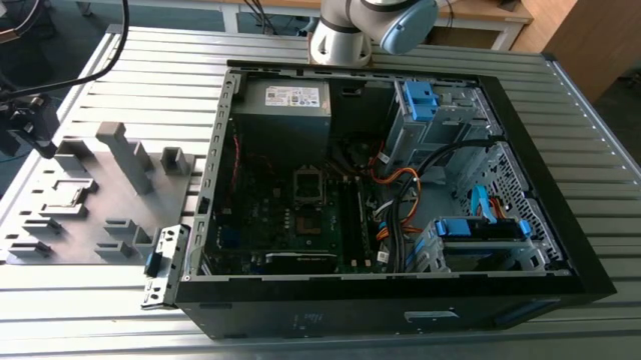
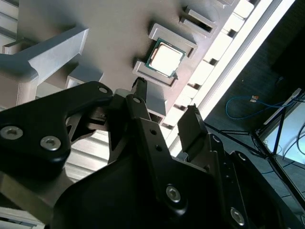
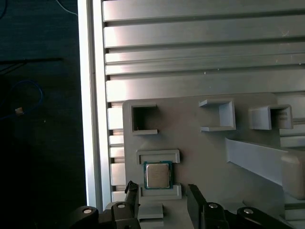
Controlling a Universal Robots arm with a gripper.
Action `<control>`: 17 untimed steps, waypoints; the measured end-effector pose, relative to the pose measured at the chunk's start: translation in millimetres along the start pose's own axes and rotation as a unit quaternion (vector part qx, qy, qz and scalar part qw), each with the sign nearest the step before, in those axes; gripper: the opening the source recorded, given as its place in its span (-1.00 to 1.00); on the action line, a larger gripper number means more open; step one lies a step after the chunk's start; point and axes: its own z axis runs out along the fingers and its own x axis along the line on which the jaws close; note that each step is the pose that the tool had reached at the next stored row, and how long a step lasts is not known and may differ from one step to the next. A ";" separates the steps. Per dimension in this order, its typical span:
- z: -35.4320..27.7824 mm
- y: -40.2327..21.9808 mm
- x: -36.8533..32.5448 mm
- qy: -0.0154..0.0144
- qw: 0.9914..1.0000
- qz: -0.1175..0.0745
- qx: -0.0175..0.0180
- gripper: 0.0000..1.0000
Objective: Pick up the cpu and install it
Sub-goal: 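Pick up the cpu and move it towards the insertion slot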
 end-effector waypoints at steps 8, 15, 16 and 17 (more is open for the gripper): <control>11.7 -0.6 1.7 0.000 1.000 0.000 0.006 0.06; 24.3 -1.2 2.3 -0.001 1.000 0.000 0.008 0.06; 25.9 -1.3 2.4 -0.001 1.000 0.000 0.008 0.06; 27.5 -1.4 2.4 -0.001 1.000 0.000 0.008 0.06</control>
